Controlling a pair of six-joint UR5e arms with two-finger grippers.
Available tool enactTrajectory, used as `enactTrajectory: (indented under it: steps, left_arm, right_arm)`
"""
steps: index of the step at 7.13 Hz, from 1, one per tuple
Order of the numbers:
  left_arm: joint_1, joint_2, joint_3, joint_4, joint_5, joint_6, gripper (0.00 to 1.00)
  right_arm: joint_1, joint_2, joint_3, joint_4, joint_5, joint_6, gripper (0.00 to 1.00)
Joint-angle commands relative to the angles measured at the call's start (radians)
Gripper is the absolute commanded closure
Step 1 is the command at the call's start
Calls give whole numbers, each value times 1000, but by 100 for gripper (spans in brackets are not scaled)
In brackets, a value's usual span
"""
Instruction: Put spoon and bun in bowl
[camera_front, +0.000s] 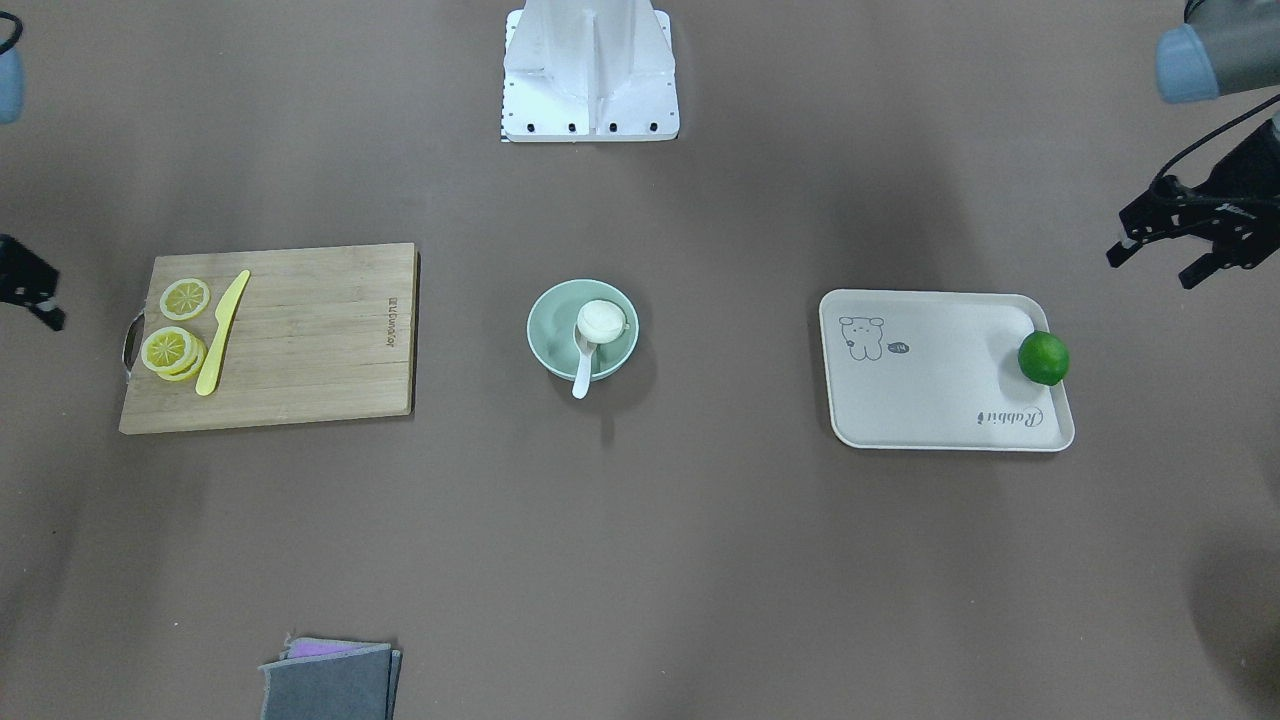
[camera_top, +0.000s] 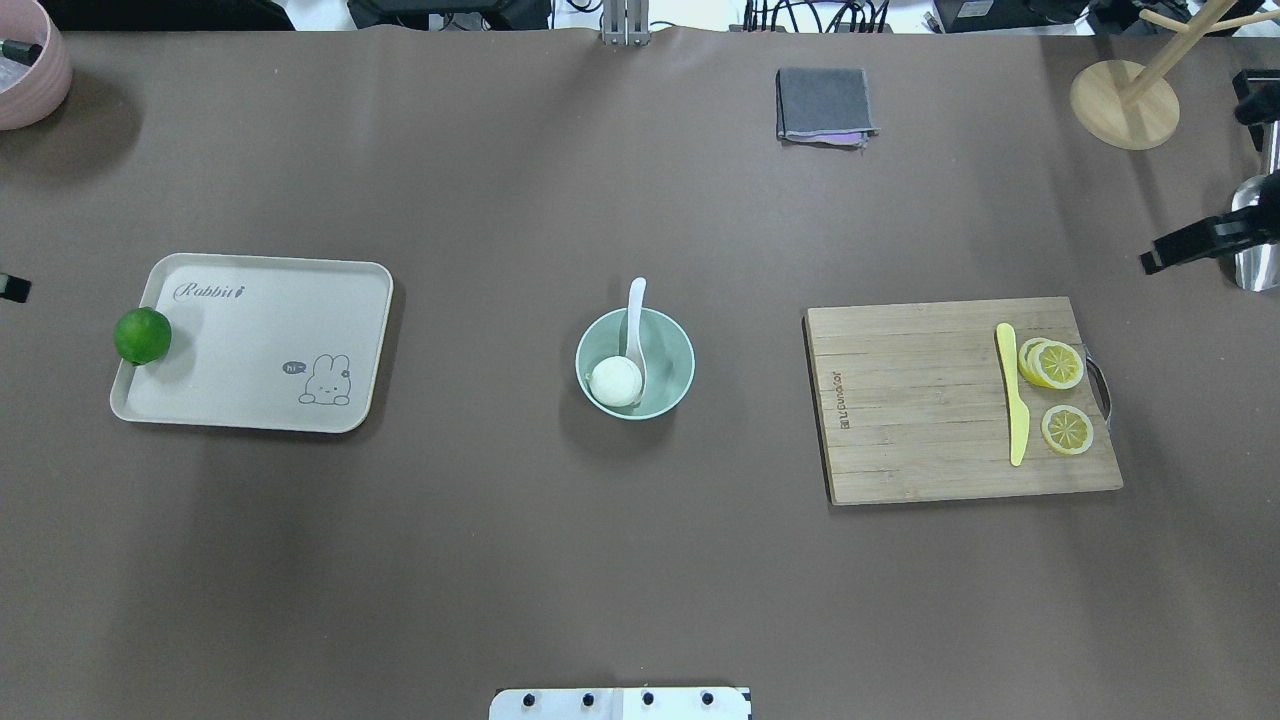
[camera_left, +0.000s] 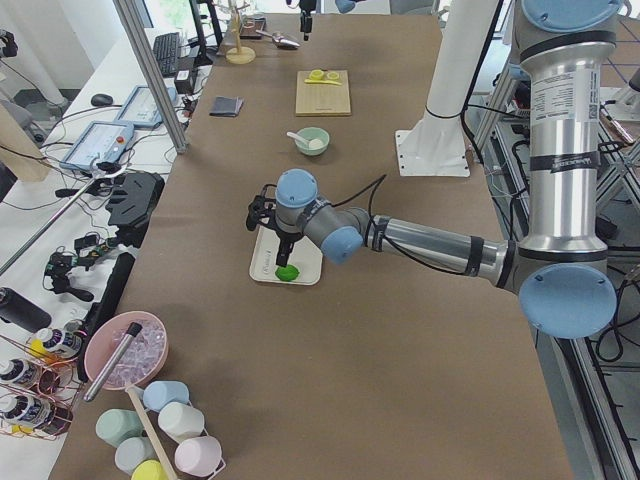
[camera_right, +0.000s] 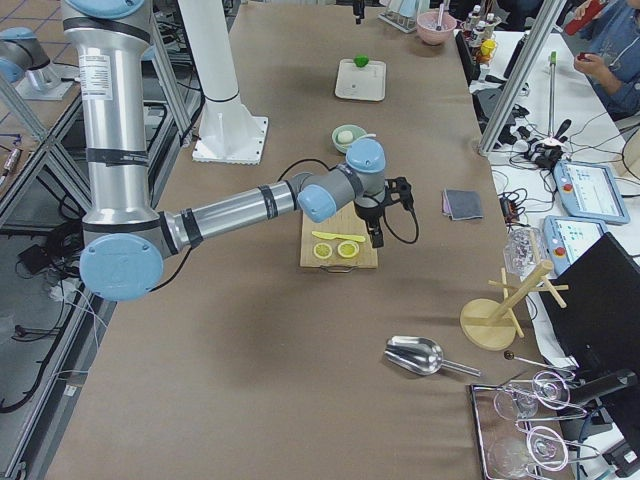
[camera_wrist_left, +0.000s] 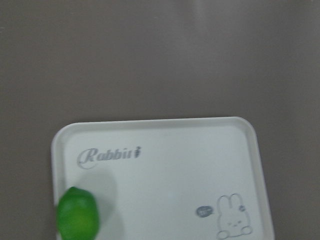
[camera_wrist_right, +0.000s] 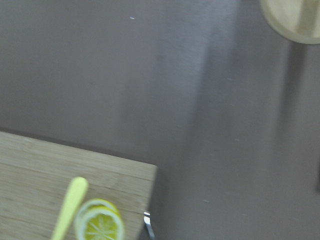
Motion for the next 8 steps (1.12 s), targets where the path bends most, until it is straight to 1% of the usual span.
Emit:
enactTrajectory:
  steps: [1,2,3,4,5,8]
  left_arm:
    - [-179,115,7,107,-2,382,2]
    - [-234,148,5,170,9,479,2]
    - [-239,159,2,186,40,480,2]
    - [-236,174,8,190,114,478,2]
    - [-233,170,36,200,133,475,2]
    - [-231,151,21,285,124,440,2]
  right_arm:
    - [201,-52,-67,-141,23,-402,0]
    - [247,-54,-95,-172,25,-502,0]
    - [257,-58,-101,-173,25,-520,0]
    - [260,-63,-100,-171,25,-520,0]
    - [260,-63,-100,-171,25,-520,0]
    - [260,-66,-96,-166,22,-512,0]
